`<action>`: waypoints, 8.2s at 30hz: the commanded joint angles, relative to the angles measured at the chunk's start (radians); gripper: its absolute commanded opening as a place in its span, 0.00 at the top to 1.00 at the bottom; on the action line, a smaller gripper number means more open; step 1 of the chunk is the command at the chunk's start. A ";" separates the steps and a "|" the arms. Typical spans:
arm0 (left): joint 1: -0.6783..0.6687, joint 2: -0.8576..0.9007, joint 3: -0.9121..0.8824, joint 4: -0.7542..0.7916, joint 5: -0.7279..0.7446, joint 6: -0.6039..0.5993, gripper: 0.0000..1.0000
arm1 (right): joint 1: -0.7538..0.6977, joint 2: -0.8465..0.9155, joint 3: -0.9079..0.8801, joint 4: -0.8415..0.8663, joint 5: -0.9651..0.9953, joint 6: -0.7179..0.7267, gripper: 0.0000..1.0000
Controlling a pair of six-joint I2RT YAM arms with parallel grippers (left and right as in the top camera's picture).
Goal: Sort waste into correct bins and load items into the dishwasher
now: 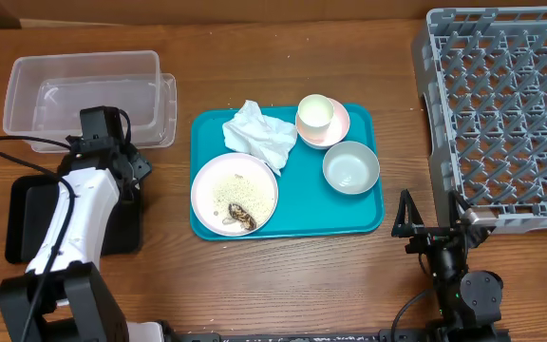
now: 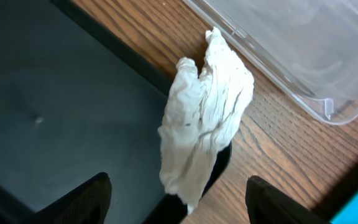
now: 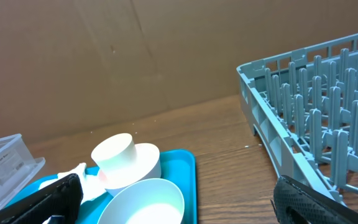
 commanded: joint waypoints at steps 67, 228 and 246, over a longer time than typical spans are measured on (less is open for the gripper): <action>0.006 0.047 0.200 0.402 0.001 0.014 0.07 | -0.004 -0.007 -0.010 0.004 0.006 -0.006 0.00; -0.473 0.411 0.425 0.087 0.147 -0.158 0.96 | -0.004 -0.007 -0.010 0.004 0.006 -0.006 0.00; -0.444 0.272 0.492 0.043 0.161 -0.154 0.96 | -0.004 -0.007 -0.010 0.004 0.006 -0.006 0.00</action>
